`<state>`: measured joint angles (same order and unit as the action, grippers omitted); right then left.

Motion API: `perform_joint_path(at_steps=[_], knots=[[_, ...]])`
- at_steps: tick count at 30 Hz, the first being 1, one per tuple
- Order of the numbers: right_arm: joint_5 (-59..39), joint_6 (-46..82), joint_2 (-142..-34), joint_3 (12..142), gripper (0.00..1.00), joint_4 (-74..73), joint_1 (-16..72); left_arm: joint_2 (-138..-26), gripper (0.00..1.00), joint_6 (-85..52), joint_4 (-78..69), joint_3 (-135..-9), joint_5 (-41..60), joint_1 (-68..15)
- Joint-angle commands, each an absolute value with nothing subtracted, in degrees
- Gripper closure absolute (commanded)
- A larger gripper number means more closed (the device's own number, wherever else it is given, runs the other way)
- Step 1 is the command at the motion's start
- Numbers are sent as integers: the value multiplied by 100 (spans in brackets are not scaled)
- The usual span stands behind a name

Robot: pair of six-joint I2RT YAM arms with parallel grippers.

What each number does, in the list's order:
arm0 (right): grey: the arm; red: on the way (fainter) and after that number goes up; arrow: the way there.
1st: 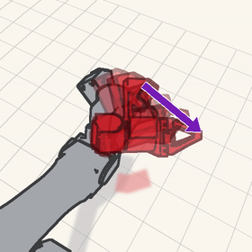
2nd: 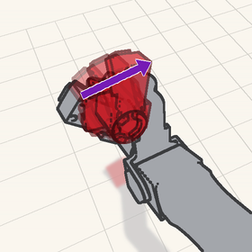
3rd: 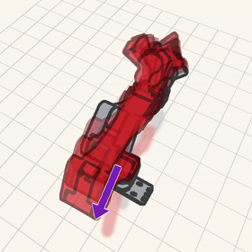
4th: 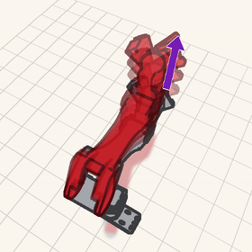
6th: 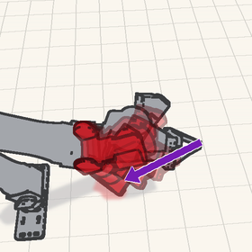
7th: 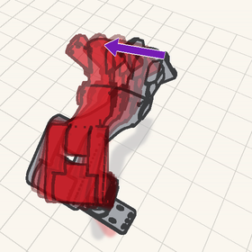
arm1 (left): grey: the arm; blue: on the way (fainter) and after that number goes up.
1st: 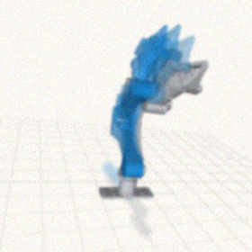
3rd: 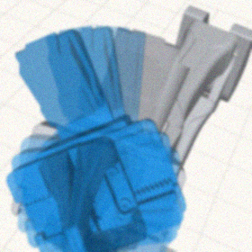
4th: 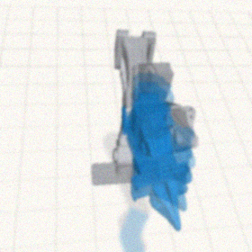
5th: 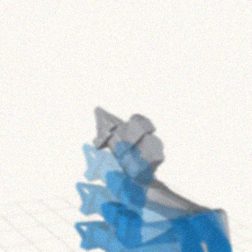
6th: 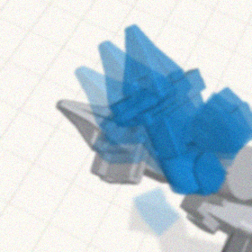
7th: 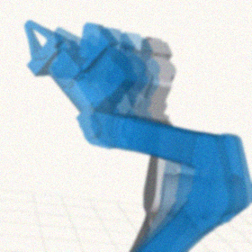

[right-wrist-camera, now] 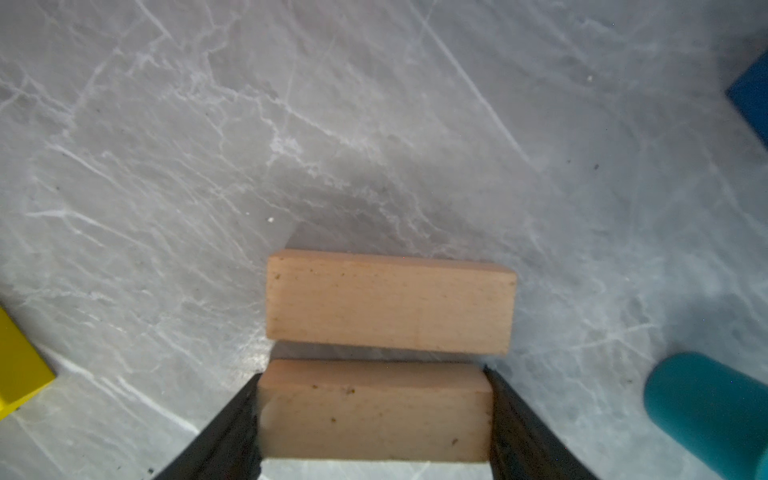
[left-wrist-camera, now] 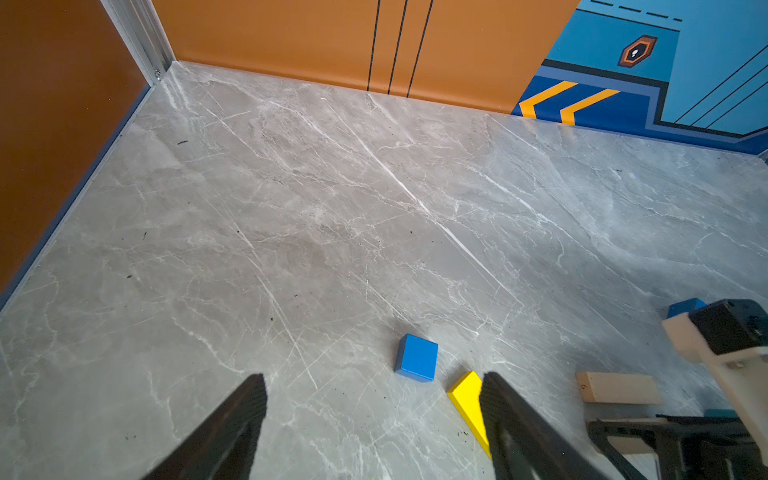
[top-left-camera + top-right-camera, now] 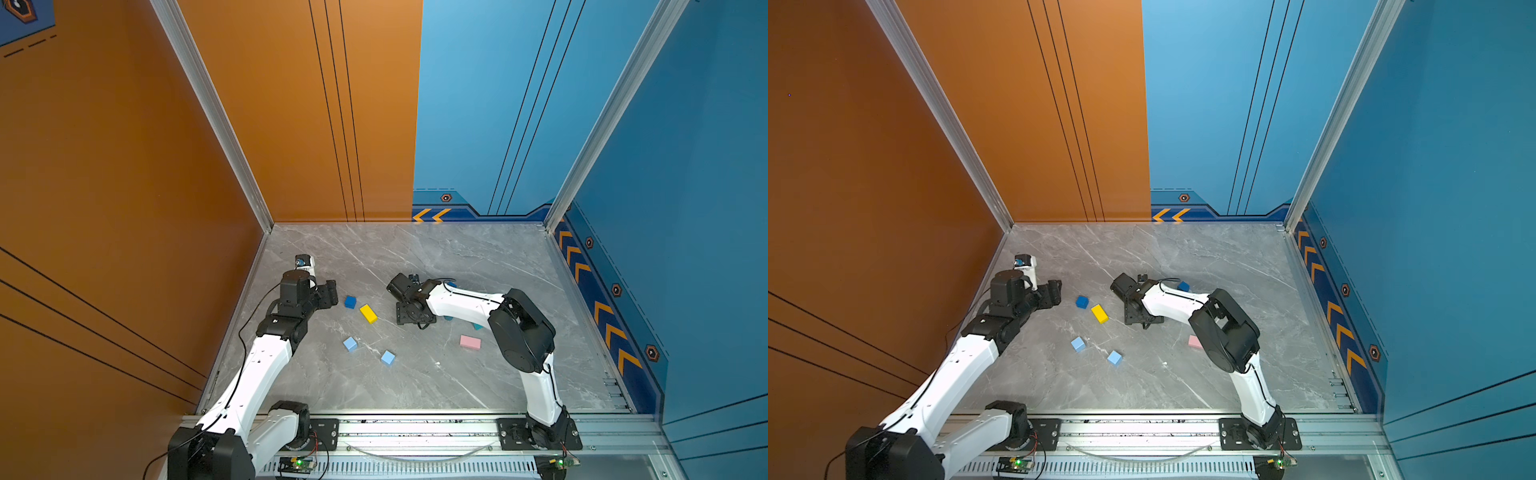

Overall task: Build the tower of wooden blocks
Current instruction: 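Carry the light wood block to the other wood block and lower it on top, then hold the stacked wood block steady, then open the right gripper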

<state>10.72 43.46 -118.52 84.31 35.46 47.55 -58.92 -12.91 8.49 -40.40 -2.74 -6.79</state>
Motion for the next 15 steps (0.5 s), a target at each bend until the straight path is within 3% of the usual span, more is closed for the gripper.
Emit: perform_joint_path(at_steps=[1,15], knots=[[1292,4526,-12048,8464,24,3709,4684,-5905,18,-1196,835,-4078,-248,-617],[1247,4614,-12138,8495,23,3679,4643,-5911,18,-1195,844,-4081,-259,-622]])
